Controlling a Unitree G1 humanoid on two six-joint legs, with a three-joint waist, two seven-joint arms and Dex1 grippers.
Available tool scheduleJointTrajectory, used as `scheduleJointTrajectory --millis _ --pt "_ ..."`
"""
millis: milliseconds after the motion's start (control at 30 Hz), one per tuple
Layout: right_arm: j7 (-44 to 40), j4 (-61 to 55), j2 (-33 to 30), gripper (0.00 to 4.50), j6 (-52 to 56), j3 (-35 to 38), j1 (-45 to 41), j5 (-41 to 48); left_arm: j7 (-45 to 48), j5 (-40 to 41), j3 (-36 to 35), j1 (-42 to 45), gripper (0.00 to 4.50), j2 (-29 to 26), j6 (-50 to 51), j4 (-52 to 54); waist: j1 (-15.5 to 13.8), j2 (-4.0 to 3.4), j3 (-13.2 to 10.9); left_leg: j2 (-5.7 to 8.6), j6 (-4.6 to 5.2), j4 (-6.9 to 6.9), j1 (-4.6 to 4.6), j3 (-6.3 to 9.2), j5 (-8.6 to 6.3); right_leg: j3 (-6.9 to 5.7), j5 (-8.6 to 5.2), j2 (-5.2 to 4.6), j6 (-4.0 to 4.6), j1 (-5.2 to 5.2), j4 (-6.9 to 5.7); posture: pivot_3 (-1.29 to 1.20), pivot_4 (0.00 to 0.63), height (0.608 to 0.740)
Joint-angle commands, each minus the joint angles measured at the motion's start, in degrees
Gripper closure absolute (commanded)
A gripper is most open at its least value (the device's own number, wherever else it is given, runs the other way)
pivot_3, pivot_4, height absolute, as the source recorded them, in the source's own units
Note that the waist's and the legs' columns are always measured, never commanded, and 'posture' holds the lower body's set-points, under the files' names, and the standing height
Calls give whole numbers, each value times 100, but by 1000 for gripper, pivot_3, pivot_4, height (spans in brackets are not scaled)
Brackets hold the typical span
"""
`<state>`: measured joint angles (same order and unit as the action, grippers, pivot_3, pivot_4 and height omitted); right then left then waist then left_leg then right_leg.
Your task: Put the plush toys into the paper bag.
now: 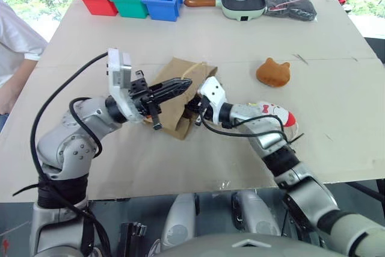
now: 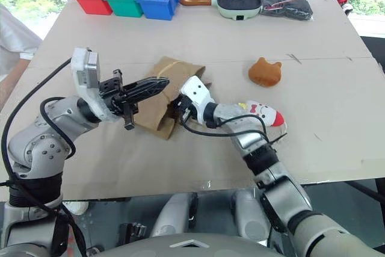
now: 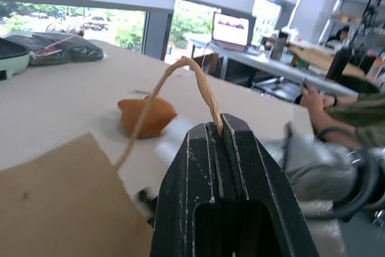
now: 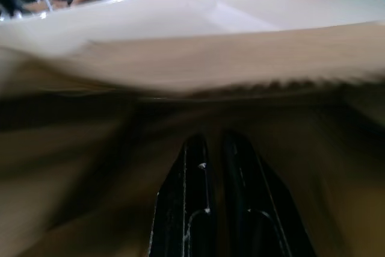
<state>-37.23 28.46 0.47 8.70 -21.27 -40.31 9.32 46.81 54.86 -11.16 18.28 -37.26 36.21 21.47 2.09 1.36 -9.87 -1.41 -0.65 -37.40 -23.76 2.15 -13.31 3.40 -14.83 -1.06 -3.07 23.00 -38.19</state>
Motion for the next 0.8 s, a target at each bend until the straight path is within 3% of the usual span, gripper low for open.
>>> scheduleJointTrajectory --millis 33,367,433,600,700,800 --pt "-122 1114 400 4367 -776 174 -313 -125 -518 432 -339 48 4500 77 133 547 15 0 0 0 0 1 2 2 0 0 0 1 0 0 -5 0 150 740" --pt "261 2713 909 4367 -1804 -58 -412 -1159 -1949 1107 -1175 271 4500 172 193 567 50 3 3 -2 -5 2 43 -5 3 12 -2 8 4 -2 -64 0 150 740" --pt "314 2787 874 4367 -1819 -218 -444 -1429 -2067 1078 -1291 242 4500 123 161 534 49 3 7 -2 -5 20 93 -14 2 27 -7 7 9 -40 -63 0 150 740" --pt "830 2669 704 4367 -1733 -480 -472 -2092 -2301 561 -1407 132 4500 107 -101 503 52 17 24 -2 -6 22 109 -18 2 28 -12 12 16 -50 -64 0 150 740" --pt "986 2553 596 4367 -1679 -326 -602 -2132 -2389 -553 -1048 -43 4500 229 -703 457 47 12 30 -2 -8 23 113 -17 4 30 -12 15 18 -51 -68 0 150 740" --pt "712 1884 443 4367 -1371 15 -562 -1766 -1994 -840 -843 -148 4500 361 -1057 387 10 9 29 -2 -15 23 113 -17 8 31 -12 15 19 -51 -69 0 150 740"
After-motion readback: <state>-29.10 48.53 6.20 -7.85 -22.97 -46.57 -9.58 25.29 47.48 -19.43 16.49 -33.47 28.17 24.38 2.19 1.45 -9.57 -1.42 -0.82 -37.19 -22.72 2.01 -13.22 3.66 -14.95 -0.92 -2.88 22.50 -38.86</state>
